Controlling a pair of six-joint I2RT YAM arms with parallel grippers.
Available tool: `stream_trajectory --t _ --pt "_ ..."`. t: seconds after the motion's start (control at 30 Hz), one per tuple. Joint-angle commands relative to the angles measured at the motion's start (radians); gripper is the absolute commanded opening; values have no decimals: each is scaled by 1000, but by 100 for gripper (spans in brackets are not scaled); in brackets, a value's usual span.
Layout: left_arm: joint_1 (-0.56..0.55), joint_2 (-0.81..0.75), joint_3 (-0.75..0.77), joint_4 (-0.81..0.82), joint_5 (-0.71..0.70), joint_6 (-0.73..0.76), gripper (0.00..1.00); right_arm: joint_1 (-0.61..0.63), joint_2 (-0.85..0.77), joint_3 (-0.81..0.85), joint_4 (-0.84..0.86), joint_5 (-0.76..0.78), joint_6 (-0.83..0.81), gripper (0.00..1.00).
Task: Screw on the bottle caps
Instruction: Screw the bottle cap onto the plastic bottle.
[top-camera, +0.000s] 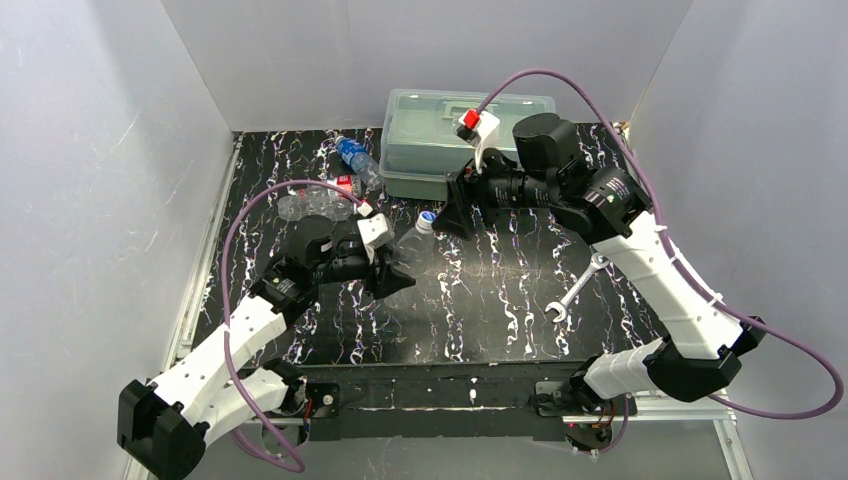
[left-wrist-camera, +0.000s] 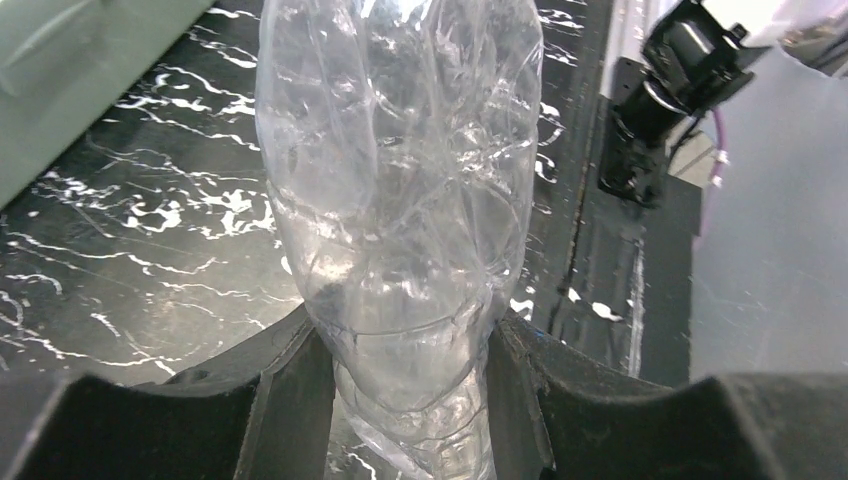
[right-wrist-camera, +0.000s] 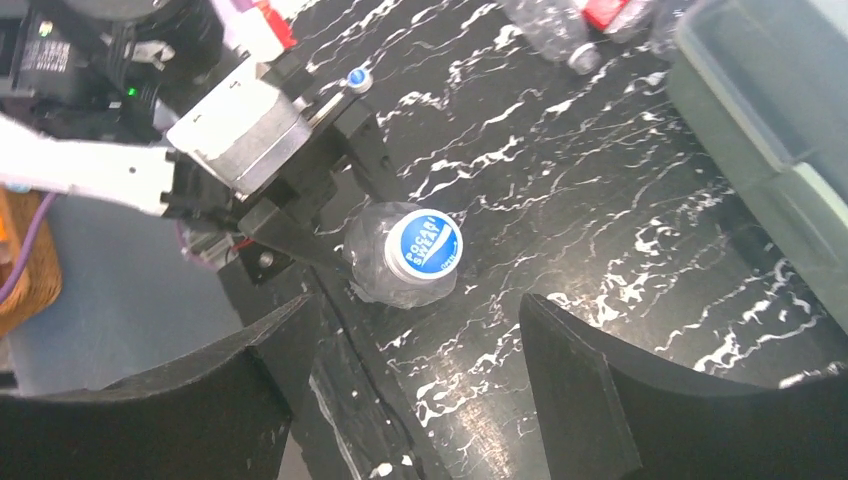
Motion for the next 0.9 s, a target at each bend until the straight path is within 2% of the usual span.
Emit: stream_trajectory --t 0.0,0.27,0.53,0.77,0.87 --pt "7 -40 38 -54 144 6 0 -4 -1 -15 34 -172 -73 80" --pt "8 -52 39 -81 158 10 0 -3 39 -12 29 -217 -95 75" --pt "8 -68 38 -89 163 16 0 -3 69 -22 52 -251 -91 65" --pt "8 -76 33 -92 160 16 0 -2 86 -27 72 -277 -72 52" --pt "8 -80 33 -91 153 19 0 -3 87 -31 80 -282 -62 43"
